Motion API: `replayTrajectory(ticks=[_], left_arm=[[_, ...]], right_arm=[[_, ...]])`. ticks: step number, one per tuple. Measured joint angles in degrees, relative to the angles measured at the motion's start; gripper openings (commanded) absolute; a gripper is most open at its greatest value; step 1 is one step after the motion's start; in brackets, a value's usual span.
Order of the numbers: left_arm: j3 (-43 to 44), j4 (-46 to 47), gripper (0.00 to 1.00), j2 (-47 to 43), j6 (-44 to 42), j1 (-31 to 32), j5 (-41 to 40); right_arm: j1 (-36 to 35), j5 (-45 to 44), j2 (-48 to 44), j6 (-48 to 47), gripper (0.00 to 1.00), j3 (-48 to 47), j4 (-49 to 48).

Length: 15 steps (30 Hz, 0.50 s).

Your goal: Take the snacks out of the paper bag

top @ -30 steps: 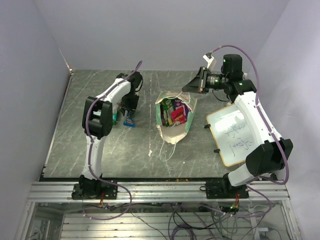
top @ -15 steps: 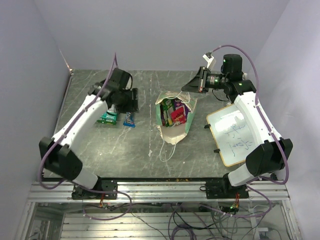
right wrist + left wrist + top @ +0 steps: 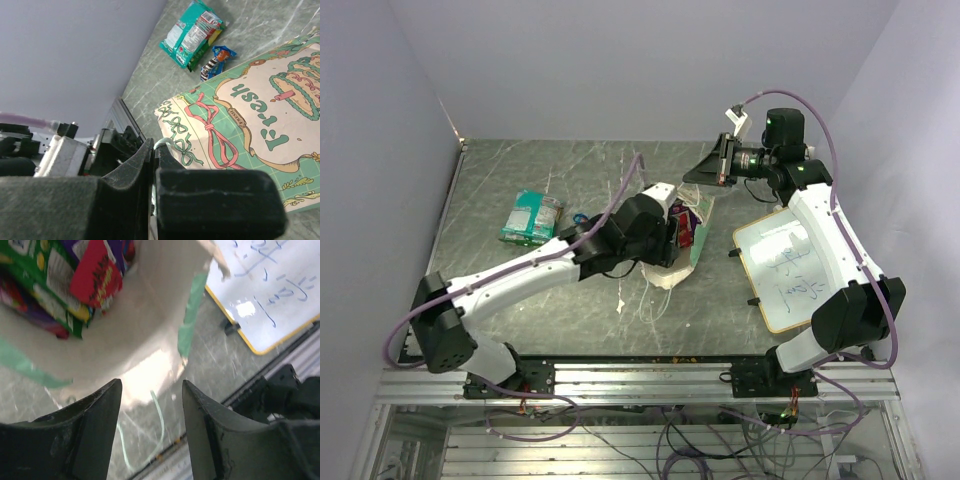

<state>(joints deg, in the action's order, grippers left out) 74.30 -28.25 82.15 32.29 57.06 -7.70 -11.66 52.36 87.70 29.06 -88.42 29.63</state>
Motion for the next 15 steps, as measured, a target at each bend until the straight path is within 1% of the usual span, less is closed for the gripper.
replayTrajectory(ticks=[2,7,12,15], left_arm=[[-0.50,4.81,0.57,2.34,-1.75,0.04,-1.20],[-6.58,16.98,0.49,5.90,-7.41,0.07,-3.65],[-7.30,23.69,0.44,10.80,-13.53,0.11,-6.03],[-6.91,26.25,0.43,13.84,-16.85,0.11,-7.34]], right_arm=[[0.00,-0.04,0.00,0.00,0.00,0.00,0.00],[0.00,-0.31,-0.13,-0.31,0.00,0.00,0.24],[0.00,-0.74,-0.72,-0.68,0.00,0.00,0.48],[0.00,-0.81,-0.98,-0.83,0.00,0.00,0.66]])
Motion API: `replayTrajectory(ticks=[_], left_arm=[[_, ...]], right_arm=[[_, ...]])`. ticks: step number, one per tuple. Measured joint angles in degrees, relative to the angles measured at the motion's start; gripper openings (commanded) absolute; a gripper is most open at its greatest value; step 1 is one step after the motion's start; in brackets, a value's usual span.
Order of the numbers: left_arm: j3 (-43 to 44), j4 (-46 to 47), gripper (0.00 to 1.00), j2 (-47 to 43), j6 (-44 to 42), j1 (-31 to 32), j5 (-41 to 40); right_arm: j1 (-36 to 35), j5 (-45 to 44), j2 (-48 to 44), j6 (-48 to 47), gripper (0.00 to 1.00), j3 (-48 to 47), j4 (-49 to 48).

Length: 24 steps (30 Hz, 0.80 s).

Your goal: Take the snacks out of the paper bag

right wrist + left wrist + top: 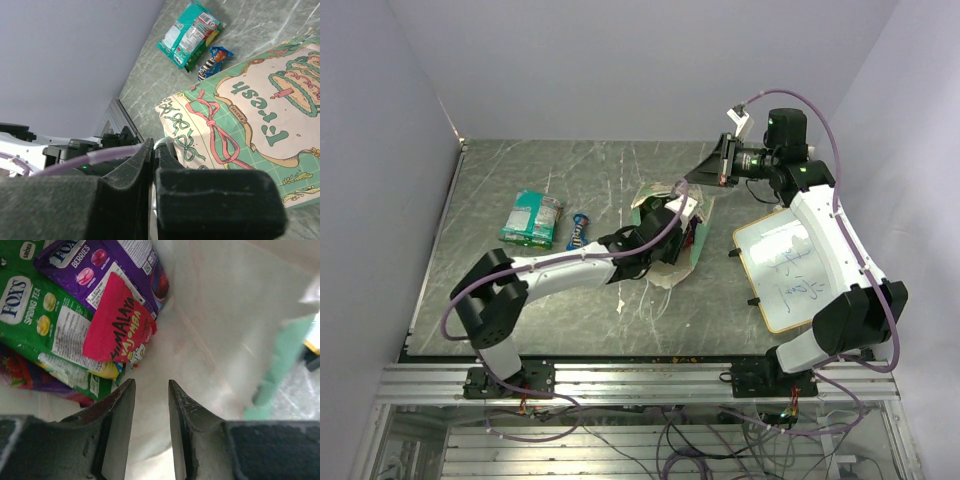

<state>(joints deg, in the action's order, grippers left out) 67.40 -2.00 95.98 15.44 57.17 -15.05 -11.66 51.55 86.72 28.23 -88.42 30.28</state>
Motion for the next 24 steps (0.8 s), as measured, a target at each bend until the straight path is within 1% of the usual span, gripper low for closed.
replayTrajectory(ticks=[6,12,19,21,24], left_arm=[[1.79,2.03,0.45,5.42,-4.28,-0.02,-2.75],[4.37,2.23,0.54,7.48,-6.62,-0.90,-4.09],[4.48,2.99,0.44,7.08,-7.10,-2.80,-5.20],[3.87,3.21,0.41,6.25,-6.91,-3.17,-5.16],[2.60,3.98,0.38,4.31,-5.99,-3.67,-4.72]], right_arm=[[0.00,-0.81,0.00,-0.61,0.00,-0.04,1.38],[0.00,-1.05,0.00,-0.87,0.00,-0.17,1.40],[0.02,-1.25,0.00,-0.98,0.00,-0.68,1.55],[0.00,-1.38,0.00,-1.05,0.00,-0.81,1.70],[0.00,-1.42,0.00,-1.05,0.00,-0.83,1.70]])
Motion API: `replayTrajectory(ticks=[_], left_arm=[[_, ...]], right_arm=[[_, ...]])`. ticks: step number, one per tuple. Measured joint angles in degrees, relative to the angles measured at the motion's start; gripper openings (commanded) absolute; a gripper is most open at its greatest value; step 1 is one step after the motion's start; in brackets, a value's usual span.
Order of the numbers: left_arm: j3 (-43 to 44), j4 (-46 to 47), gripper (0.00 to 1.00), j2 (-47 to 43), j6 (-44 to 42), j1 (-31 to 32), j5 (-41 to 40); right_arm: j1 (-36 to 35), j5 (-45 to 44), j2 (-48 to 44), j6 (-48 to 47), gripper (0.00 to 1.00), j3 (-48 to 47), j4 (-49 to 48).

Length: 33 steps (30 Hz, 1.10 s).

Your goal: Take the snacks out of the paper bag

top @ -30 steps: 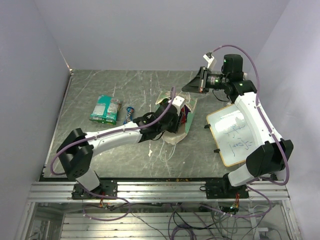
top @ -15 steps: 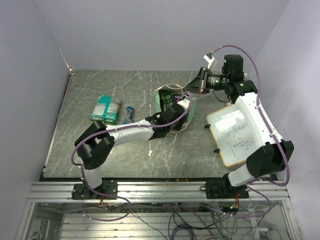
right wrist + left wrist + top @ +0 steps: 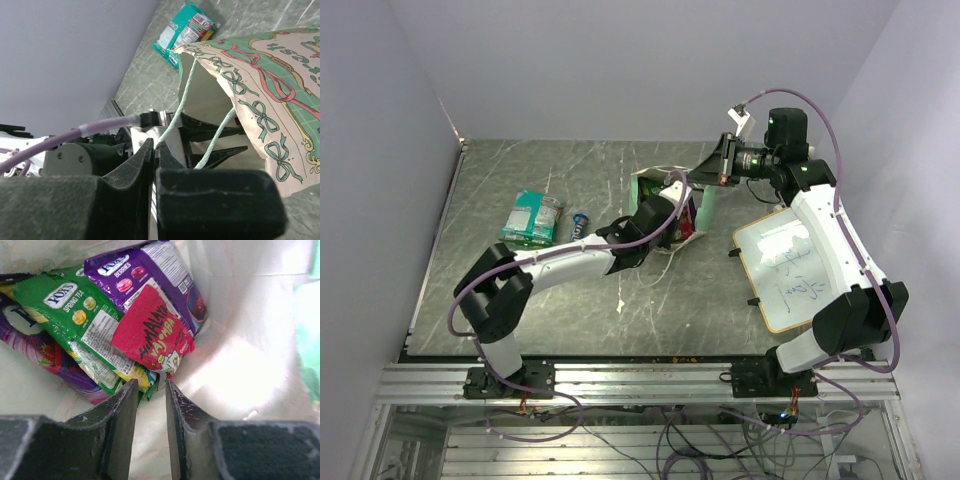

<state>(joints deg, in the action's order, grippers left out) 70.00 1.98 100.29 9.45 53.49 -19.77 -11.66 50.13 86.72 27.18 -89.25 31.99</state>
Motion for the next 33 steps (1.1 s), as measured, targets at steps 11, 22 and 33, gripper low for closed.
replayTrajectory(ticks=[11,22,33], left_arm=[[-5.16,3.74,0.31,-4.52,2.71,-0.02,2.43],[-8.24,5.55,0.37,-7.26,2.80,-0.02,3.89],[-4.90,5.95,0.38,-3.87,0.83,-0.02,4.48]], right_arm=[[0.00,0.00,0.00,0.00,0.00,-0.66,0.02],[-0.04,1.40,0.00,0.66,0.00,-2.23,-2.01],[-0.09,4.35,0.00,5.66,0.00,-2.73,-6.56]])
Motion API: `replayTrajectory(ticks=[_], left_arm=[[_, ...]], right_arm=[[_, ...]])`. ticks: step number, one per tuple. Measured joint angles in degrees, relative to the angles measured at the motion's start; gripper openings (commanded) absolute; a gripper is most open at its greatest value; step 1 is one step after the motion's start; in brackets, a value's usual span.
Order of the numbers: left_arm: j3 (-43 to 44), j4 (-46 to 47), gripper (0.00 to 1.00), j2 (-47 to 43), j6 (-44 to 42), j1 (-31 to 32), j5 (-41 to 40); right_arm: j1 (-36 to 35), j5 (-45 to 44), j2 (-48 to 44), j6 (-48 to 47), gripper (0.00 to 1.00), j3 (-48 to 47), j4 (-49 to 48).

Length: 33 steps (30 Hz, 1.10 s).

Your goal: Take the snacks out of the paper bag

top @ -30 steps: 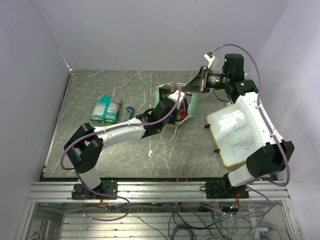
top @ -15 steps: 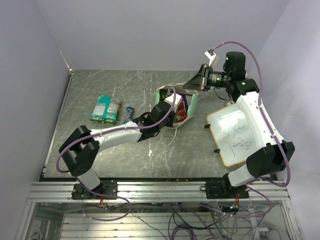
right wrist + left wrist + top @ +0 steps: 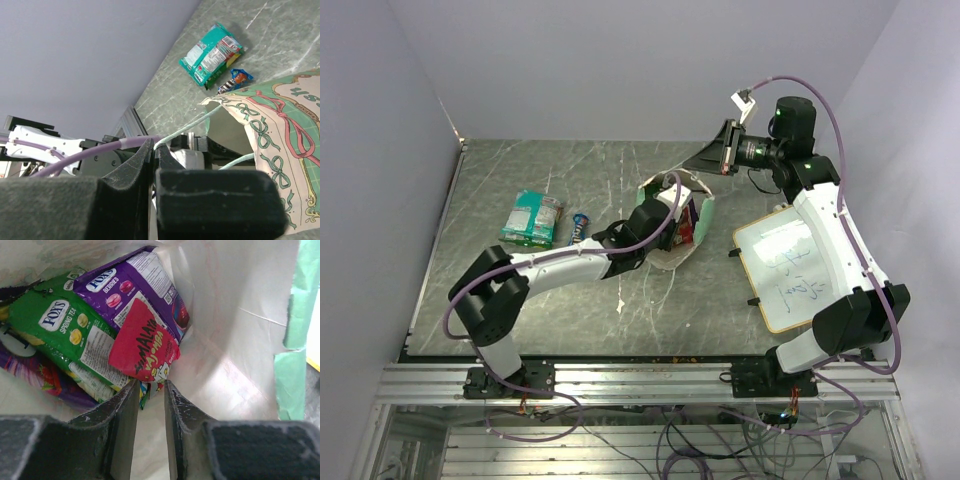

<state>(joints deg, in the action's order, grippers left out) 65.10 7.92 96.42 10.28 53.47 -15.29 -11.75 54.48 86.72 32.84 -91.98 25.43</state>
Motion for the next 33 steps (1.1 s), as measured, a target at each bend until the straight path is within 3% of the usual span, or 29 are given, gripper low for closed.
replayTrajectory(ticks=[24,33], left_arm=[[12.17,-4.98,0.75,13.64,4.04,-0.02,-9.20],[14.49,-9.49,0.77,13.81,5.29,-0.02,-9.14]], right_arm=[[-0.09,-0.07,0.02,1.66,0.00,-0.70,-0.55],[-0.04,-0.46,0.02,1.70,0.00,-0.70,-0.83]])
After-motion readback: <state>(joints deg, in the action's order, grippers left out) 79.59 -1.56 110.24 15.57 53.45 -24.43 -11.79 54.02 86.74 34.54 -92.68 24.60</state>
